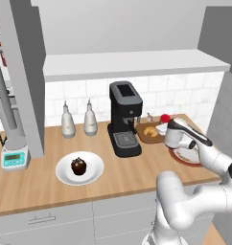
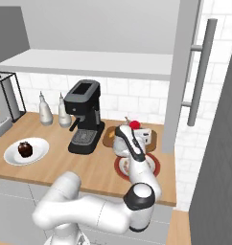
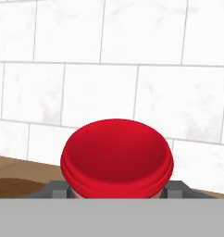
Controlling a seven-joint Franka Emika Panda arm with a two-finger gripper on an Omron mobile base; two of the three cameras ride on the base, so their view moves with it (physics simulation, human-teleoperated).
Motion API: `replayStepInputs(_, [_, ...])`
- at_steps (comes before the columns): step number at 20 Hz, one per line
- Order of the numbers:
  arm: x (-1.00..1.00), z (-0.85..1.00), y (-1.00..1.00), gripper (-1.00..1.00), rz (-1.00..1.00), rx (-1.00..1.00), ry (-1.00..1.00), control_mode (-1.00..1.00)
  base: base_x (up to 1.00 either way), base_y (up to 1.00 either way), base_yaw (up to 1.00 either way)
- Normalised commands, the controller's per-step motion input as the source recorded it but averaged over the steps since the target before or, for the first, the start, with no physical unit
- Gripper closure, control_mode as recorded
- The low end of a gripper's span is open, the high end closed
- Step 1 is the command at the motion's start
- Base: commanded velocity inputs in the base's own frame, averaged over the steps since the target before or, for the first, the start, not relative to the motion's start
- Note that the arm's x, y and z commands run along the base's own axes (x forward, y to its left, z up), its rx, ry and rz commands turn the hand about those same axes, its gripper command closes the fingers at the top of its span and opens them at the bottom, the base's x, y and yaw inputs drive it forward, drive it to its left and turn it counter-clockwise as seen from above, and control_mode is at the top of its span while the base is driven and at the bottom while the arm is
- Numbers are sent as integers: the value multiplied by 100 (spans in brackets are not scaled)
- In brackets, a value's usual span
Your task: From the different types of pastries on the counter, select a croissant and place it on the cutting board. Then retrieve a jar of jam from the cabinet and place it alongside the croissant on the cutting board.
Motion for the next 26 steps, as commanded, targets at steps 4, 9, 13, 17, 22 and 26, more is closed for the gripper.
replayStepInputs(4, [-3,-5,-67,100,0,1,0,-100,0,0,0])
replayStepInputs(9, [-30,-8,-31,-100,0,1,0,-100,0,0,0])
replayStepInputs(13, [-49,9,-7,-100,0,7,0,-100,0,0,0])
replayStepInputs(17, [-22,4,0,-100,0,6,0,-100,0,0,0])
replayStepInputs(22, [-5,23,0,-100,0,3,0,-100,0,0,0])
replayStepInputs(26, [0,95,11,-100,0,1,8,-100,0,0,0])
